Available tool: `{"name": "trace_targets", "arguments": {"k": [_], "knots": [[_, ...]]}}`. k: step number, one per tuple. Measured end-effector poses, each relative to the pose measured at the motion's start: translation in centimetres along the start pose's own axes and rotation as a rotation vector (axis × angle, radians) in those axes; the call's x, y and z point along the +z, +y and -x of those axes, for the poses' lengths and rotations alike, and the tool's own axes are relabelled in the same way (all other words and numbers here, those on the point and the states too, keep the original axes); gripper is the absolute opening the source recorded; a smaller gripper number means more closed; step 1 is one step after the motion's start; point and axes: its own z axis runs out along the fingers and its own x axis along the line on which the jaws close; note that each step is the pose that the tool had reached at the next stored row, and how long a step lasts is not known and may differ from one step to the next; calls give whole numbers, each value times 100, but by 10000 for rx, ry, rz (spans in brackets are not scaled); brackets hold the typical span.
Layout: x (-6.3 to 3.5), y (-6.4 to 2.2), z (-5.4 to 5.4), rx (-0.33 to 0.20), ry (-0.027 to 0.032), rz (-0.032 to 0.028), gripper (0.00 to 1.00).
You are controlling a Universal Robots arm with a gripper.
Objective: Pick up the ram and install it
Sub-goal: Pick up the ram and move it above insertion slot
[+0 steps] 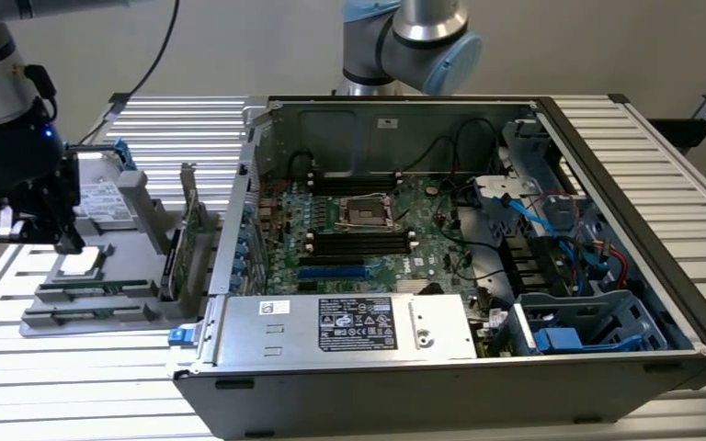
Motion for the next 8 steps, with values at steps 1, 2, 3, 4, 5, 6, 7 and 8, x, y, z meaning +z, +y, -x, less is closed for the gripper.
{"name": "trace_targets", "arguments": {"k": [1, 2, 3, 4, 5, 6, 7, 8], "knots": [[0, 2, 0, -30, 2, 4, 10], [0, 2, 0, -30, 3, 4, 11], [1, 2, 0, -31, 3, 4, 11], [1, 2, 0, -31, 3, 4, 17], [0, 3, 0, -31, 3, 4, 24], [1, 3, 0, -31, 2, 4, 24], [1, 5, 0, -31, 3, 4, 24], [5, 11, 0, -30, 3, 5, 31]]}}
